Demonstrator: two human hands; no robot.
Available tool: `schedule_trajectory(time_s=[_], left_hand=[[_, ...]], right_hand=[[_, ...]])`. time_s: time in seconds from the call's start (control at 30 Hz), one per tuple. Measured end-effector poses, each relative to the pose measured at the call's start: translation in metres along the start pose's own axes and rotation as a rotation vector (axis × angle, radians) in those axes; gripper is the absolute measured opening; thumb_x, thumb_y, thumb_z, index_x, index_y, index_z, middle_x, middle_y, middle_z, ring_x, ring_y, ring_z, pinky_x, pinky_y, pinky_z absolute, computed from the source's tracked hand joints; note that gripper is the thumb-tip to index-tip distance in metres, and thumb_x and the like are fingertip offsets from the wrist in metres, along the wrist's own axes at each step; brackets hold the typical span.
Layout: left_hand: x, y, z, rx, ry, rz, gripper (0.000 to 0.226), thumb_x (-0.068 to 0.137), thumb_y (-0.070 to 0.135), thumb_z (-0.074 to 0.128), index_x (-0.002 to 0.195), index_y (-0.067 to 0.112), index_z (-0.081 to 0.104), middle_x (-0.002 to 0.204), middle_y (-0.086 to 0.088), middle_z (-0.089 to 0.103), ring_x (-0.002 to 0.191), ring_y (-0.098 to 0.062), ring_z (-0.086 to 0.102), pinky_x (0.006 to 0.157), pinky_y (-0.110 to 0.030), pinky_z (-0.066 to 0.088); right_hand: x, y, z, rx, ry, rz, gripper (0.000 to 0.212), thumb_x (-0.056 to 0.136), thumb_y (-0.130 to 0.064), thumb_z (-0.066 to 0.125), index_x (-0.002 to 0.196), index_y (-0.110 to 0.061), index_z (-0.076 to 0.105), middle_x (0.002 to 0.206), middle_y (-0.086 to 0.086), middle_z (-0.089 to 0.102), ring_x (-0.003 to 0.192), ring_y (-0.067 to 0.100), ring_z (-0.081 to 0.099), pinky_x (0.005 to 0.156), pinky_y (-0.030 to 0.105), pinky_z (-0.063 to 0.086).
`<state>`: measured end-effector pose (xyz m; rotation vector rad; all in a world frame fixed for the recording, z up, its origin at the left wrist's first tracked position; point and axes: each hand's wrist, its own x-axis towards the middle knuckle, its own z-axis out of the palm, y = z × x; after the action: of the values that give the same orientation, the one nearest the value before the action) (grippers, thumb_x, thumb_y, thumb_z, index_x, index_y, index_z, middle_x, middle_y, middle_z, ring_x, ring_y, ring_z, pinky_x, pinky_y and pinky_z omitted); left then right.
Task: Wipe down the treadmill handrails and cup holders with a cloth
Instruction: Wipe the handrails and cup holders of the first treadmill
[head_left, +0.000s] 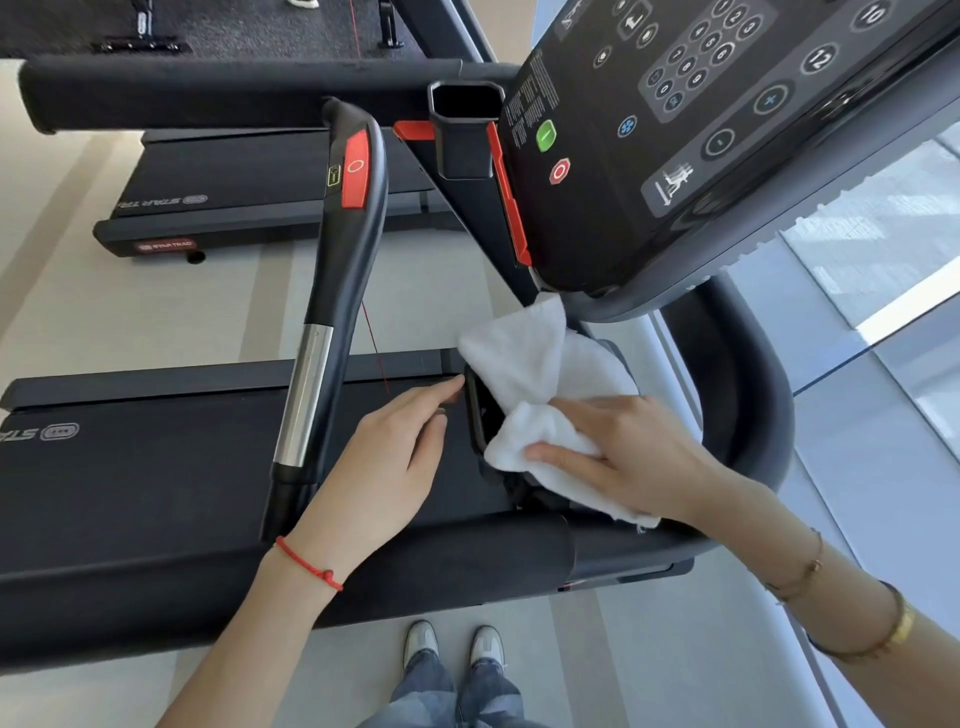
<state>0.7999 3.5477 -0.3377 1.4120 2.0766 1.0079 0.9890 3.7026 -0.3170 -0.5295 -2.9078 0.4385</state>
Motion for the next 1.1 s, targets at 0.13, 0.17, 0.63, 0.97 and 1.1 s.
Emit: schedule_trajectory(time_s=[0.13, 0.17, 0.63, 0.97, 1.1], left_hand=[[0.001, 0.001, 0.001, -0.002, -0.003, 0.000, 0.043, 0.102, 0.016, 0.044, 0.143, 0.024, 0.049, 0.135, 0.013, 0.057, 0.122, 0.001, 0.053, 0.107, -0.019, 0.039], [0.001, 0.000, 0.001, 0.001, -0.003, -0.002, 0.043, 0.102, 0.016, 0.044, 0.143, 0.024, 0.049, 0.136, 0.014, 0.057, 0.123, 0.001, 0.053, 0.108, -0.018, 0.039], [-0.005, 0.001, 0.001, 0.088, -0.016, 0.020, 0.043, 0.101, 0.020, 0.046, 0.144, 0.024, 0.047, 0.134, 0.012, 0.056, 0.119, -0.001, 0.053, 0.096, 0.001, 0.029], [-0.039, 0.007, -0.016, 0.189, 0.003, 0.077, 0.045, 0.099, 0.035, 0.049, 0.144, 0.033, 0.045, 0.135, 0.019, 0.053, 0.122, -0.001, 0.050, 0.098, -0.017, 0.039], [-0.052, 0.007, -0.027, 0.224, 0.023, 0.111, 0.044, 0.098, 0.035, 0.051, 0.142, 0.031, 0.048, 0.136, 0.017, 0.054, 0.123, -0.003, 0.051, 0.100, -0.016, 0.037]], right_hand=[[0.015, 0.011, -0.004, -0.038, -0.038, -0.113, 0.044, 0.100, -0.045, 0.044, 0.116, -0.011, 0.066, 0.119, 0.000, 0.068, 0.127, 0.010, 0.047, 0.112, 0.018, 0.028], [0.017, 0.011, -0.004, -0.048, -0.056, -0.125, 0.044, 0.101, -0.043, 0.043, 0.121, -0.010, 0.064, 0.126, 0.000, 0.065, 0.132, 0.010, 0.044, 0.115, 0.019, 0.022], [-0.005, -0.005, -0.003, -0.251, -0.106, -0.018, 0.054, 0.097, -0.058, 0.032, 0.072, -0.014, 0.051, 0.070, -0.005, 0.052, 0.083, 0.017, 0.044, 0.096, 0.028, 0.035], [-0.044, -0.038, 0.011, 0.243, 0.222, 0.266, 0.024, 0.090, -0.024, 0.067, 0.111, -0.027, 0.055, 0.109, -0.013, 0.052, 0.113, 0.014, 0.040, 0.099, 0.036, 0.036], [-0.051, -0.054, 0.016, 0.293, 0.328, 0.438, 0.031, 0.088, -0.024, 0.068, 0.112, -0.033, 0.051, 0.112, -0.010, 0.048, 0.104, 0.015, 0.040, 0.084, 0.033, 0.038]])
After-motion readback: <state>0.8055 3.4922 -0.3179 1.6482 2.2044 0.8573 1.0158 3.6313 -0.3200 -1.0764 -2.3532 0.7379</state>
